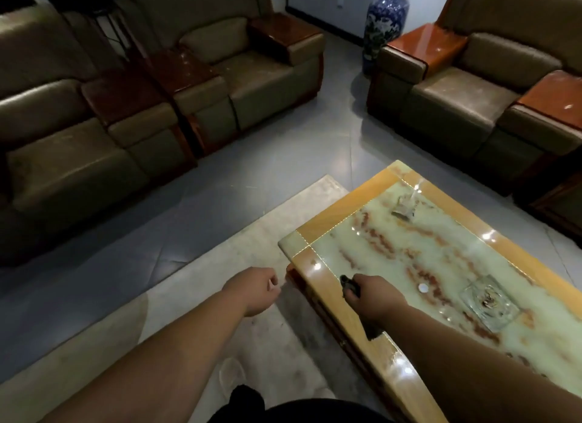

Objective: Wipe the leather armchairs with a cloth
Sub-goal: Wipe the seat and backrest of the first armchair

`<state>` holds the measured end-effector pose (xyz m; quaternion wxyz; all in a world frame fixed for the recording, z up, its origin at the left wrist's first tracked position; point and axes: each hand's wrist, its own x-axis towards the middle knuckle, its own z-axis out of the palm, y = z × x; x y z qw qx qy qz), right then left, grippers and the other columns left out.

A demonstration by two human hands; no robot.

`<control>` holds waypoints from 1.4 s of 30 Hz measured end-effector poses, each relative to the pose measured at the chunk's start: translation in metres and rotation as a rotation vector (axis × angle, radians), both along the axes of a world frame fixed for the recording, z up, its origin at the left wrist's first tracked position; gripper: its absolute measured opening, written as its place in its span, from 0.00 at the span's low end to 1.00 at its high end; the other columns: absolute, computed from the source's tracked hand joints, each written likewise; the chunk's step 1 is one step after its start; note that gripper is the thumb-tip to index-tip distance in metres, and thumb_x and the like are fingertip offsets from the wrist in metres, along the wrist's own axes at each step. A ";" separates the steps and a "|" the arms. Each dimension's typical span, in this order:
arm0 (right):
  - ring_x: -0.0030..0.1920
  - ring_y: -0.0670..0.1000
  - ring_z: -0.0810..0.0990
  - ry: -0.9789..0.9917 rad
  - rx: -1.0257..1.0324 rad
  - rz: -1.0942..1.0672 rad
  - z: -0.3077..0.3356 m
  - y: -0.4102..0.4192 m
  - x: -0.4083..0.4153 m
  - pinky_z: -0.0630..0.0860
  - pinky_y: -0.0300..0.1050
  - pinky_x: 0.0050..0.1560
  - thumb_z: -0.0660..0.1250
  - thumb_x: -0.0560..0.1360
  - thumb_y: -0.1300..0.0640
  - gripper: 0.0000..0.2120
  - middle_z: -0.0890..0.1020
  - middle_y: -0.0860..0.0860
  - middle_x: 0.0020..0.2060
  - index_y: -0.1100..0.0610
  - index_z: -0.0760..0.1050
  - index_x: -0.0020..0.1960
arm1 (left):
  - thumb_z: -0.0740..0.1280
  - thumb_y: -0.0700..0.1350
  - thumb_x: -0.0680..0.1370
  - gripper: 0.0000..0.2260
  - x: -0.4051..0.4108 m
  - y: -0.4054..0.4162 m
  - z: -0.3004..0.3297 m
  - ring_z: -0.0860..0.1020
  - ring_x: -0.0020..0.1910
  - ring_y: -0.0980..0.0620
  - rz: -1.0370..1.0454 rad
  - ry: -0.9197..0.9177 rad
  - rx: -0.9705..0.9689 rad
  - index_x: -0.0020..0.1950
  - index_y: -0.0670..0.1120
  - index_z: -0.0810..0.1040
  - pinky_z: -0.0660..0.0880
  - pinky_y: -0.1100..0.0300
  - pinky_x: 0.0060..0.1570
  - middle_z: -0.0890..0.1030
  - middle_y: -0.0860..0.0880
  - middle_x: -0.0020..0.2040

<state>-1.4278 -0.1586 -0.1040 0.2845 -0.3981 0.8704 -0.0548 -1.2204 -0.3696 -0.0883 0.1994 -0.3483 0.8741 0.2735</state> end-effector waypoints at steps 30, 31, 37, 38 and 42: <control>0.42 0.49 0.80 0.154 0.070 0.768 0.029 -0.365 0.454 0.82 0.49 0.49 0.50 0.85 0.40 0.18 0.80 0.48 0.45 0.49 0.74 0.58 | 0.65 0.57 0.82 0.12 0.557 -0.146 -0.017 0.79 0.64 0.47 0.862 -0.029 -0.071 0.62 0.53 0.79 0.75 0.56 0.60 0.82 0.50 0.63; 0.42 0.49 0.80 0.150 0.065 0.792 0.028 -0.376 0.478 0.82 0.49 0.49 0.50 0.85 0.40 0.18 0.80 0.48 0.45 0.49 0.74 0.58 | 0.65 0.57 0.82 0.12 0.578 -0.148 -0.015 0.79 0.64 0.47 0.902 -0.022 -0.077 0.62 0.53 0.79 0.76 0.56 0.60 0.82 0.50 0.63; 0.48 0.53 0.81 0.091 0.052 1.061 0.035 -0.425 0.620 0.80 0.52 0.51 0.52 0.84 0.39 0.16 0.81 0.50 0.47 0.48 0.72 0.57 | 0.68 0.53 0.82 0.09 0.696 -0.136 -0.009 0.83 0.56 0.46 1.180 0.017 -0.054 0.59 0.51 0.81 0.76 0.58 0.53 0.84 0.49 0.47; 0.47 0.53 0.81 0.076 0.034 1.089 0.035 -0.430 0.640 0.80 0.52 0.51 0.52 0.84 0.39 0.16 0.80 0.49 0.45 0.48 0.72 0.55 | 0.69 0.52 0.82 0.08 0.711 -0.132 -0.009 0.84 0.55 0.45 1.218 0.017 -0.042 0.58 0.50 0.81 0.76 0.58 0.51 0.83 0.49 0.46; 0.42 0.50 0.77 0.063 0.036 1.253 0.026 -0.455 0.712 0.78 0.49 0.46 0.50 0.85 0.40 0.15 0.76 0.47 0.42 0.48 0.70 0.53 | 0.66 0.53 0.81 0.07 0.764 -0.113 -0.019 0.82 0.58 0.45 1.349 -0.025 -0.053 0.54 0.53 0.82 0.74 0.59 0.51 0.86 0.48 0.55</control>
